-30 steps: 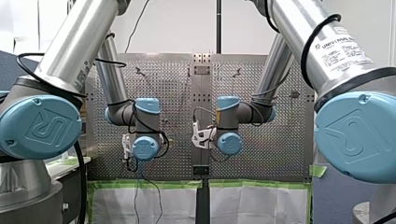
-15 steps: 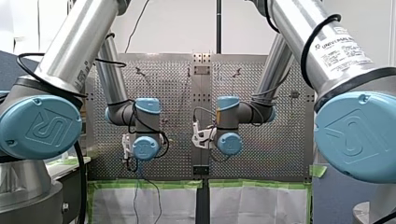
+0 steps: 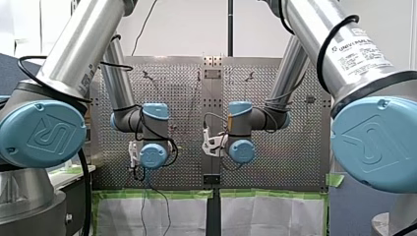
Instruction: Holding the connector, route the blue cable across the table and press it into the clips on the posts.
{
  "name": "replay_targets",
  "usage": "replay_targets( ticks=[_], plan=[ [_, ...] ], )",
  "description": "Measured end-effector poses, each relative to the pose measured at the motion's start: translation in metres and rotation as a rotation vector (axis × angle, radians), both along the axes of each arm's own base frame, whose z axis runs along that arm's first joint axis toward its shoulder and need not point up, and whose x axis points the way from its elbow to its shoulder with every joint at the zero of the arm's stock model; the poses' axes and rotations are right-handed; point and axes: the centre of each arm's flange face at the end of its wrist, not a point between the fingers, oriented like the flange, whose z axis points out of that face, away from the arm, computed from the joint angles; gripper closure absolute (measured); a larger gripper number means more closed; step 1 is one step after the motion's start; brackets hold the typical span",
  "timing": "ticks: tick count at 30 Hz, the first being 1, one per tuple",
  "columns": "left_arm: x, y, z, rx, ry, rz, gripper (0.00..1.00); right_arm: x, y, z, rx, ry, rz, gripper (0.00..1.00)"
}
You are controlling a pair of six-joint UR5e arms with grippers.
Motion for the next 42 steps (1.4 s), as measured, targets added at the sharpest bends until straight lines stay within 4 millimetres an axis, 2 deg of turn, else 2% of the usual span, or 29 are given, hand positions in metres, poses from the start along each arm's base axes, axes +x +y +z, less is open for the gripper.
replay_targets(
  ticks=[4, 7, 13, 18, 23, 31, 38, 42],
  plan=[
    [-0.001, 0.008, 0.000, 0.023, 0.017, 0.012, 1.00, 0.003, 0.001, -0.002, 0.001, 0.012, -0.001, 1.00],
    [0.001, 0.017, -0.002, 0.042, 0.039, 0.034, 1.00, 0.004, 0.004, -0.013, 0.014, 0.054, -0.014, 1.00],
    [0.005, 0.033, -0.006, 0.072, 0.092, 0.077, 1.00, -0.005, 0.012, -0.050, 0.085, 0.157, -0.035, 1.00],
    [0.003, 0.036, -0.008, 0.087, 0.119, 0.082, 1.00, -0.016, 0.022, -0.084, 0.163, 0.245, -0.034, 1.00],
    [0.003, 0.036, -0.009, 0.089, 0.124, 0.083, 1.00, -0.024, 0.029, -0.101, 0.217, 0.305, -0.033, 1.00],
    [0.001, 0.037, -0.003, 0.093, 0.112, 0.083, 1.00, -0.025, 0.030, -0.099, 0.229, 0.316, -0.037, 1.00],
    [-0.007, 0.046, 0.014, 0.098, 0.117, 0.116, 1.00, -0.009, 0.030, -0.068, 0.231, 0.245, 0.000, 1.00],
    [-0.005, 0.049, 0.027, 0.090, 0.106, 0.142, 1.00, 0.002, 0.026, -0.046, 0.231, 0.186, 0.032, 1.00]
  ],
)
